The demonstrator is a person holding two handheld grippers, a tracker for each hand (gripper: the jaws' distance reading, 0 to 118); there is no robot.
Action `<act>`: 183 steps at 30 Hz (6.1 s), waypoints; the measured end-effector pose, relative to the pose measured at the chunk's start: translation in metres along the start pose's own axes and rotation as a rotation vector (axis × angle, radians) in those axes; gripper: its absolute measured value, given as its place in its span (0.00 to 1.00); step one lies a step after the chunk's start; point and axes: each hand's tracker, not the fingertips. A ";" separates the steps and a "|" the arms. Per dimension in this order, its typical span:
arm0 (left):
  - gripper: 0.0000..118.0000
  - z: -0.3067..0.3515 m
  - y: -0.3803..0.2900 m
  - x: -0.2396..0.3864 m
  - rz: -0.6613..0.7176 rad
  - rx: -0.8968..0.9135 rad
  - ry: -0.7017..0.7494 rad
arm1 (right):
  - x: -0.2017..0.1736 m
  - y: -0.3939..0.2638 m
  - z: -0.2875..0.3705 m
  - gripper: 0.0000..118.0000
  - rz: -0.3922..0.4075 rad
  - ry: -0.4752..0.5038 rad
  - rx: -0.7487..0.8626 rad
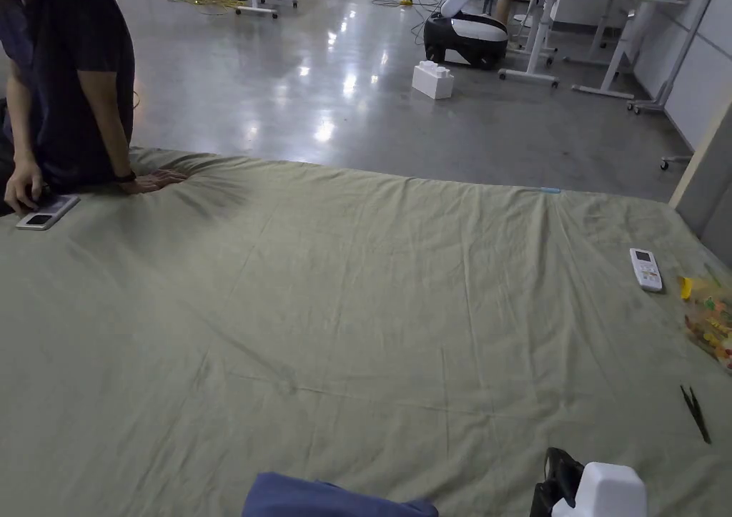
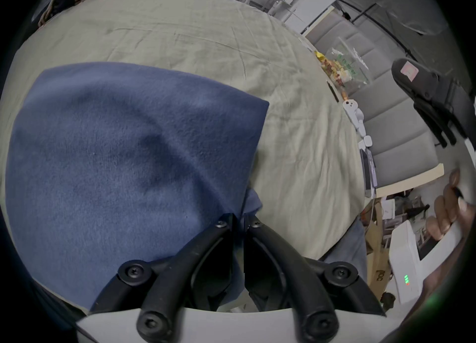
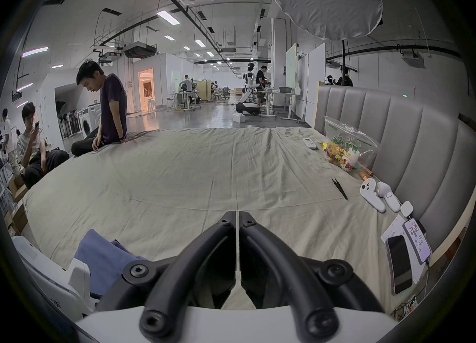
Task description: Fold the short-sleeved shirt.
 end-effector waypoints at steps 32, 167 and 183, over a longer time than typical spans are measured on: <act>0.07 0.203 0.089 -0.056 -0.267 1.017 0.552 | -0.029 0.098 0.011 0.02 0.070 -0.068 0.364; 0.44 0.241 0.118 -0.223 -0.063 0.462 0.647 | -0.012 0.073 -0.017 0.02 0.084 -0.043 0.177; 0.27 0.169 0.111 -0.078 -0.327 0.928 0.552 | -0.024 0.077 -0.022 0.02 0.047 -0.049 0.218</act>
